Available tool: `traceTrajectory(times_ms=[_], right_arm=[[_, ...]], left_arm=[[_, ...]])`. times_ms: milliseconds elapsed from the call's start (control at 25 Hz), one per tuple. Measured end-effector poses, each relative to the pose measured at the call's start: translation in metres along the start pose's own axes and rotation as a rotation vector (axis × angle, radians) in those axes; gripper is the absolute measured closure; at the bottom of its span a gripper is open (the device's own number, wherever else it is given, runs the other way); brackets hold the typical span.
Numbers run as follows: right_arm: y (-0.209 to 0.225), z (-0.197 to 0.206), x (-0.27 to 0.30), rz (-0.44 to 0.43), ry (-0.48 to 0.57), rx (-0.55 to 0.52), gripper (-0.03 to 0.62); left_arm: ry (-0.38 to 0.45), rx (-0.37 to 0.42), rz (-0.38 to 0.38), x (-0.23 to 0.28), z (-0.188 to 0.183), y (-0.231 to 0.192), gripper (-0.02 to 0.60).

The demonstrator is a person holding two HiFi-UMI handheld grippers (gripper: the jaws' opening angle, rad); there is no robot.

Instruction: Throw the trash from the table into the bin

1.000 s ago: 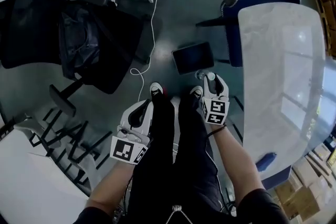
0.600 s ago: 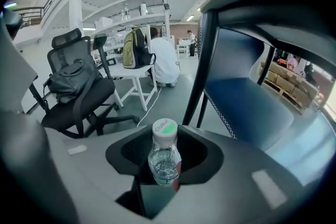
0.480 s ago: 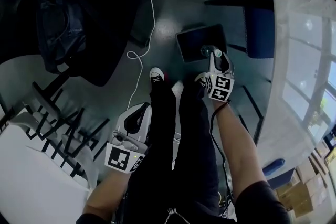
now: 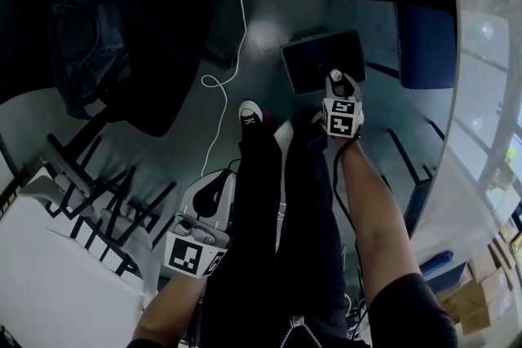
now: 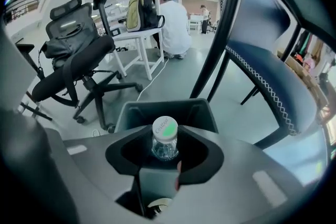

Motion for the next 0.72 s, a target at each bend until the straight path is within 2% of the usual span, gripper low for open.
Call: traceTrajectory(times_ms=[280,720], right_arm=[[-0.007,0.01,0.011,-0.028,-0.106,-0.057,0.424],[-0.005,0.02,0.015,-0.031,-0.145,-0.037,0.421]], left_arm=[[-0.016,-0.004,-0.005,-0.005,0.008,-0.003,0.58],[-0.012,0.0,-0.012,-0.007,0.01,0.003,0.58]])
Point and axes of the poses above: the fingertips, and each gripper's own axes: x forward along the fingers, y to its right, z out of its underside, the point moved 5 cm from there along -x, backward along the fingers, and after that the axes turned 1 degree about z, right-handed, at the moved point
